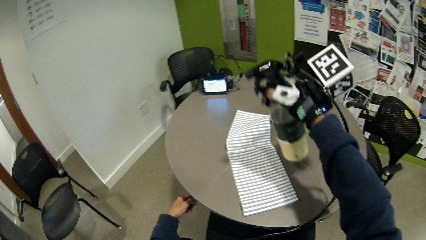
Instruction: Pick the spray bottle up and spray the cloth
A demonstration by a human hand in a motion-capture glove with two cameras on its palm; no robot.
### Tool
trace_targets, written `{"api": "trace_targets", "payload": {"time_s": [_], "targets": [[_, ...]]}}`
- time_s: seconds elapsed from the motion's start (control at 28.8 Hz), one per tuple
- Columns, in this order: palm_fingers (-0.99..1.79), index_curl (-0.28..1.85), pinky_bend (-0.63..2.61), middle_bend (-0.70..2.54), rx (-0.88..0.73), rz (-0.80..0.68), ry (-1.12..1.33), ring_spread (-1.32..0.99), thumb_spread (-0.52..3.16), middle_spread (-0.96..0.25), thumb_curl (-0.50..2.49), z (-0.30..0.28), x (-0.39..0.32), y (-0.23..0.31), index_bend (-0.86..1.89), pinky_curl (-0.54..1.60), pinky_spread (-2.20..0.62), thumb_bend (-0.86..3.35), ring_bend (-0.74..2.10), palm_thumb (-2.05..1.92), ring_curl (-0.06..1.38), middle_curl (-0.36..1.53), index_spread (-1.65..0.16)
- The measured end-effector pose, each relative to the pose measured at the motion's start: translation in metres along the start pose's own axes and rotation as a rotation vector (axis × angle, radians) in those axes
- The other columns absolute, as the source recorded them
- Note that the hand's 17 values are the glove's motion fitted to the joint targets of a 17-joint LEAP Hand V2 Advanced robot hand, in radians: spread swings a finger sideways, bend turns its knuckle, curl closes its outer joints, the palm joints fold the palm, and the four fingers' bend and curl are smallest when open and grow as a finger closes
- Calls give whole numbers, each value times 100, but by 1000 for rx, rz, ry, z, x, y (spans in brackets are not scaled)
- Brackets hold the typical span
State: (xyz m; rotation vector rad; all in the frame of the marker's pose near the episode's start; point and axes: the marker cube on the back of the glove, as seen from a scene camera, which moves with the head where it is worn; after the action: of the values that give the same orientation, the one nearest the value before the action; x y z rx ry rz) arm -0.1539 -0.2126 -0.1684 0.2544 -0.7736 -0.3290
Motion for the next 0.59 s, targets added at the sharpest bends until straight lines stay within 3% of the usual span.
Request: {"api": "trace_targets", "payload": {"time_s": [0.14,0.31,0.59], "targets": [[134,57,42,55,70,42,-209,-20,69,-12,70,-5,-13,-36,18,37,-26,-3,58,88,42,48,-28],[132,56,43,54,196,60,-297,-20,71,-12,68,-8,0,-63,18,38,-28,-3,56,88,41,47,-28],[132,54,42,53,423,125,-307,-21,73,-13,66,-50,80,-45,18,37,-32,-3,55,92,41,47,-29]]}}
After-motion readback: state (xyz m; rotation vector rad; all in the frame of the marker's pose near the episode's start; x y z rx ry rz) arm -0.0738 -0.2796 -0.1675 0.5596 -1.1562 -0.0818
